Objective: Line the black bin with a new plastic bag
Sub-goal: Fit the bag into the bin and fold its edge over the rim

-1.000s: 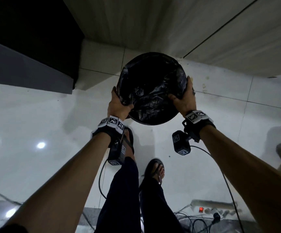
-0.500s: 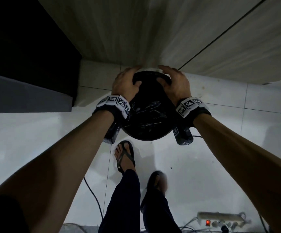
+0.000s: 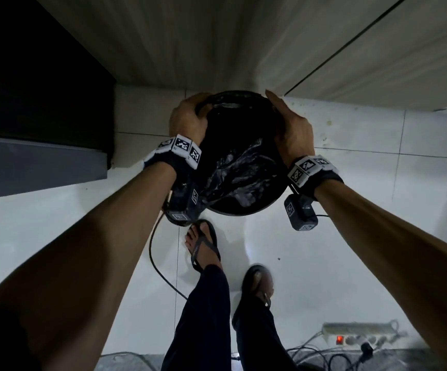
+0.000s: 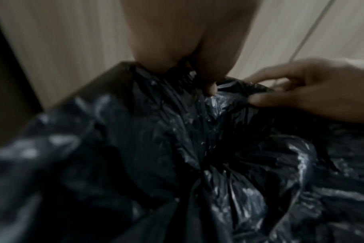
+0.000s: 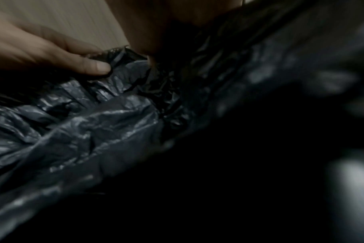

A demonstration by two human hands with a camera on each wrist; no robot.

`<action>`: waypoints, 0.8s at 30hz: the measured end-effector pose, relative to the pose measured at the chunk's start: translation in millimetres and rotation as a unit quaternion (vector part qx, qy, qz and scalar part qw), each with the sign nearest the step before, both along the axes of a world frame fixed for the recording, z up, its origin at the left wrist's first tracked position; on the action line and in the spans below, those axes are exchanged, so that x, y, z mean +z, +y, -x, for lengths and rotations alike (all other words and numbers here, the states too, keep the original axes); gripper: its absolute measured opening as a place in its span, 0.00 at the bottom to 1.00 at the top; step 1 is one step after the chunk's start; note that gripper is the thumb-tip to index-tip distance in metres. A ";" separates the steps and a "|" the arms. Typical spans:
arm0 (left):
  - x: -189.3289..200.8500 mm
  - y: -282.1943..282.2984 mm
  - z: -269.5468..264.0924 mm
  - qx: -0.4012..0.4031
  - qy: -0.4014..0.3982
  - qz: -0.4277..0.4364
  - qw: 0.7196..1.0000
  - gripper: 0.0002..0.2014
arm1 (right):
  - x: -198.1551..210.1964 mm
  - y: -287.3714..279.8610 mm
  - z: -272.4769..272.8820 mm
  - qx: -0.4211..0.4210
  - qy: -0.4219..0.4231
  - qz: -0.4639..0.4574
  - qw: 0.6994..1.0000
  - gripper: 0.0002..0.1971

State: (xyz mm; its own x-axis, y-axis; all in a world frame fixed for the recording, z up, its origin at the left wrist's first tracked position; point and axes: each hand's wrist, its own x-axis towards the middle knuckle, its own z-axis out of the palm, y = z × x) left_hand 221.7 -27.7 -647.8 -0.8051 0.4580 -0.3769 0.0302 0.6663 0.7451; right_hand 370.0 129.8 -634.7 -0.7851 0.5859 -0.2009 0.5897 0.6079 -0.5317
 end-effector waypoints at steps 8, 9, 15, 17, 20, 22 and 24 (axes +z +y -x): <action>1.0 -31.5 -17.2 0.123 -0.019 -0.003 0.992 0.15 | 0.5 -18.7 -9.5 -0.023 -0.086 0.050 0.995 0.35; 0.9 -33.4 -18.8 0.133 -0.023 0.007 0.991 0.15 | 1.1 -17.6 -6.5 -0.018 -0.088 0.053 0.994 0.31; 19.1 -19.4 -5.7 -0.019 0.061 0.035 0.997 0.24 | 5.5 -15.0 18.3 0.033 -0.008 -0.011 0.999 0.24; 23.2 -4.6 2.0 -0.112 0.082 0.030 0.990 0.22 | 3.0 -15.8 22.1 0.044 0.000 -0.022 0.999 0.22; 18.6 11.5 8.8 -0.147 0.074 0.020 0.986 0.19 | 0.9 -12.9 21.3 0.016 -0.014 -0.034 0.999 0.26; 14.1 12.3 10.0 -0.119 0.059 0.010 0.991 0.18 | 2.1 -9.1 15.2 -0.016 -0.033 -0.029 0.999 0.25; 11.4 7.8 7.2 -0.093 0.055 0.003 0.994 0.18 | 3.5 -4.8 5.3 -0.037 -0.046 -0.038 0.998 0.23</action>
